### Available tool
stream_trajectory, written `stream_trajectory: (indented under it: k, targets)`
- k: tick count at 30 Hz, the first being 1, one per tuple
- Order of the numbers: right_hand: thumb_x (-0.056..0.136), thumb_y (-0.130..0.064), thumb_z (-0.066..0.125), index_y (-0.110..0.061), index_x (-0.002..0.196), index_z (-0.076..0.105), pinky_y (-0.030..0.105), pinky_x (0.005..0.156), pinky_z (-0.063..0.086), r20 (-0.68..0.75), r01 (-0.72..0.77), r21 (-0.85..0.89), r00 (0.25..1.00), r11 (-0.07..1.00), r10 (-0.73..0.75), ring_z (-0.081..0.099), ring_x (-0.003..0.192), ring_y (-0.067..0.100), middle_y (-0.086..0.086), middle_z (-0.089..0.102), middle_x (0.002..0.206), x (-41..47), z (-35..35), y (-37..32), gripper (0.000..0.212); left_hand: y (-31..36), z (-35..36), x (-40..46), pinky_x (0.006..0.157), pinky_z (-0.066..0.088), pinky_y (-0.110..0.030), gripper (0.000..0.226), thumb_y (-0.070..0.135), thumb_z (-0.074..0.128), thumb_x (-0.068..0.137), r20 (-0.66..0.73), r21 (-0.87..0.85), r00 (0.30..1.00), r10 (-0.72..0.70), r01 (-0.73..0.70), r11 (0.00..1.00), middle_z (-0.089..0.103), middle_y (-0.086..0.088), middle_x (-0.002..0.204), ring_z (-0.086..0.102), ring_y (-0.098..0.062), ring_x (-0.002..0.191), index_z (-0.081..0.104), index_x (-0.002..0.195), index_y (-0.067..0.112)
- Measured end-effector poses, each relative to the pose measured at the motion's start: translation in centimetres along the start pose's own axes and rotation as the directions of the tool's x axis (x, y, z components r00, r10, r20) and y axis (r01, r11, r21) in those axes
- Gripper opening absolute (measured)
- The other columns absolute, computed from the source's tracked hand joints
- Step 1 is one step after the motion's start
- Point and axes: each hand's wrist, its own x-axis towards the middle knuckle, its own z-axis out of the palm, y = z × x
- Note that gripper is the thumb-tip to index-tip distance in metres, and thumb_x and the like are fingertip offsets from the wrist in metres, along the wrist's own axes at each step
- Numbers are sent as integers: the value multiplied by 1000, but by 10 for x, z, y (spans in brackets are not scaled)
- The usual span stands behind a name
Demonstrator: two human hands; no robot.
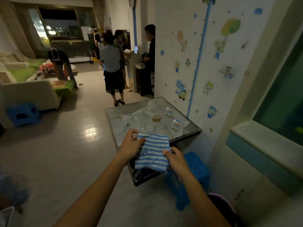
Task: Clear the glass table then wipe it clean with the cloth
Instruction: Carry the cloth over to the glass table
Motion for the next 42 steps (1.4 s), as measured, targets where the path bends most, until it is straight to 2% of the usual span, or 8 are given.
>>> stream_trajectory:
  k: [7, 15, 17, 21, 25, 29, 37, 42]
  targets:
    - [92, -24, 60, -1, 102, 57, 47, 73, 58, -101, 1, -43, 995, 999, -5, 71, 81, 27, 18, 68, 96, 135, 6, -23, 25, -12, 16, 151, 55, 48, -19, 19, 12, 66, 91, 85, 9, 995, 45, -46, 999, 60, -7, 79, 59, -14, 69, 51, 100, 6]
    - [95, -20, 59, -14, 94, 61, 22, 50, 52, -259, 3, -27, 966, 1000, -10, 68, 68, 14, 7, 68, 87, 261, 2, -60, 6, -6, 51, 318, 74, 57, -43, 11, 16, 67, 89, 259, -18, 963, 74, -72, 997, 69, -12, 88, 69, -31, 86, 61, 97, 19]
    - [95, -18, 58, -11, 97, 61, 22, 50, 52, -313, -9, -29, 950, 1000, -1, 66, 66, 12, 5, 67, 83, 285, -10, -64, 8, -4, 73, 350, 64, 56, -31, 9, 12, 63, 93, 308, -32, 949, 73, -66, 997, 67, -6, 87, 70, -18, 79, 60, 101, 15]
    - [92, -32, 59, -9, 101, 61, 47, 75, 58, -374, -39, -27, 927, 999, 26, 68, 87, 30, 18, 68, 97, 329, -38, -56, 25, -1, 119, 394, 53, 50, -12, 13, 13, 57, 98, 407, -78, 911, 74, -46, 996, 66, 1, 88, 68, -1, 69, 58, 110, 9]
    - [94, -27, 58, -19, 103, 64, 48, 87, 56, -405, -45, 28, 913, 999, 52, 68, 94, 25, 10, 70, 102, 375, -76, -41, 14, -15, 175, 443, 64, 56, -23, 9, 25, 61, 97, 480, -47, 877, -14, 42, 998, 70, -9, 100, 70, -23, 89, 57, 104, 23]
    - [95, -24, 57, -28, 95, 60, 49, 88, 55, -425, -37, 16, 904, 999, 41, 66, 95, 26, 7, 68, 102, 427, -122, -26, 5, -17, 230, 485, 74, 57, -30, 24, 21, 66, 93, 504, 31, 853, -133, 136, 990, 66, -5, 102, 65, -17, 89, 53, 113, 19]
    - [96, -24, 56, -20, 120, 60, 22, 70, 54, -452, -62, 165, 882, 984, 131, 66, 96, 16, 0, 67, 111, 501, -185, -13, 24, -21, 320, 552, 79, 54, -33, 38, 9, 66, 90, 539, 212, 815, -214, 115, 970, 65, -18, 114, 63, -28, 97, 56, 126, 3]
    - [98, -20, 54, -18, 109, 62, 18, 57, 51, -480, -90, 289, 848, 953, 226, 68, 83, 11, 2, 70, 102, 544, -214, -2, 15, -31, 374, 599, 83, 55, -35, 21, 15, 63, 93, 561, 262, 808, -181, 34, 965, 68, -10, 103, 65, -25, 95, 63, 113, 10]
